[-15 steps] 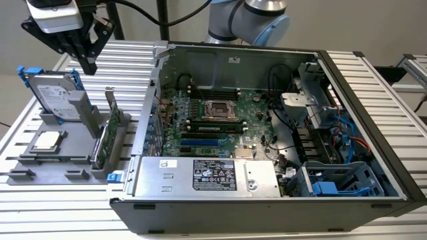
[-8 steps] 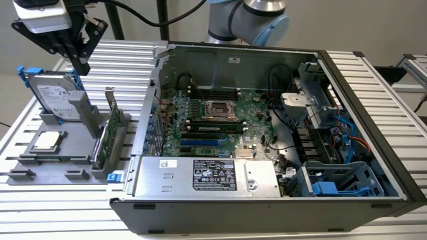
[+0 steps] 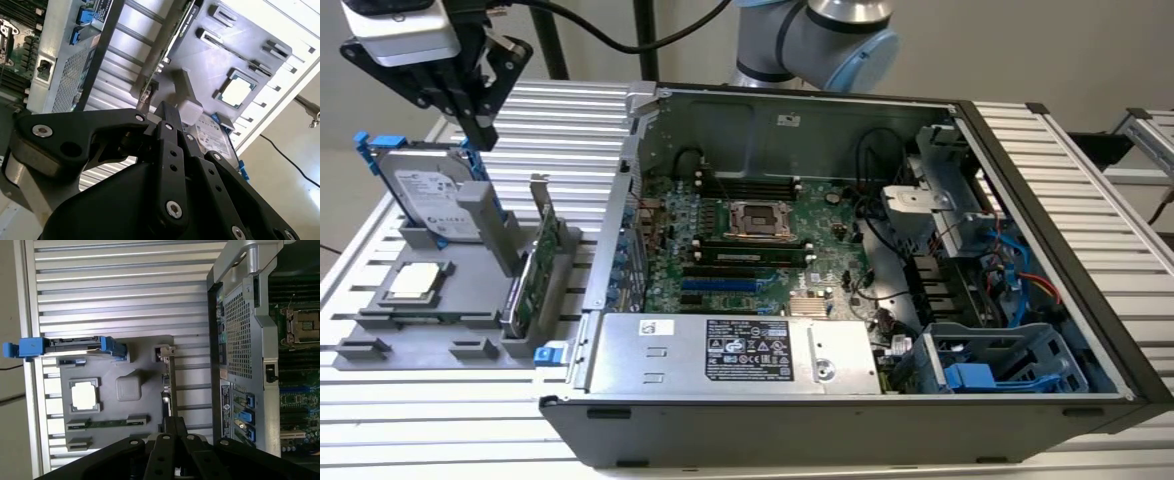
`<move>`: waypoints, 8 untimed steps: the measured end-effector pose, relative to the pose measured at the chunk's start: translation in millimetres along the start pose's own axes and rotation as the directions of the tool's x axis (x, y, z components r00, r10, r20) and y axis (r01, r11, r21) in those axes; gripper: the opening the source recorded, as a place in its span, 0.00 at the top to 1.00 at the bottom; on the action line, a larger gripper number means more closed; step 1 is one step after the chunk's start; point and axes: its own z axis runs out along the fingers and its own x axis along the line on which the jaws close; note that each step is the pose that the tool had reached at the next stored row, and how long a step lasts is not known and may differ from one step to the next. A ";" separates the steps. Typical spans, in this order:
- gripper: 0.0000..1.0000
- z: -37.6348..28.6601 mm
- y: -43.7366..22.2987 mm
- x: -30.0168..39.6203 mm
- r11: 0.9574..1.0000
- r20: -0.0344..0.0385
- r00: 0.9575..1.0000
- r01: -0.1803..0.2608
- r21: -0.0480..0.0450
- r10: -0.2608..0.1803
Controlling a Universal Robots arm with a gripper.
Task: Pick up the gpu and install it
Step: 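Reach for the gpu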
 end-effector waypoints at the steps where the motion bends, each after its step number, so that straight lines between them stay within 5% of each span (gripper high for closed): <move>1: 1.00 0.0 0.0 0.0 1.000 0.000 1.000 0.000 0.000 0.000; 8: 1.00 0.0 -0.1 0.1 1.000 0.000 1.000 0.000 0.000 0.000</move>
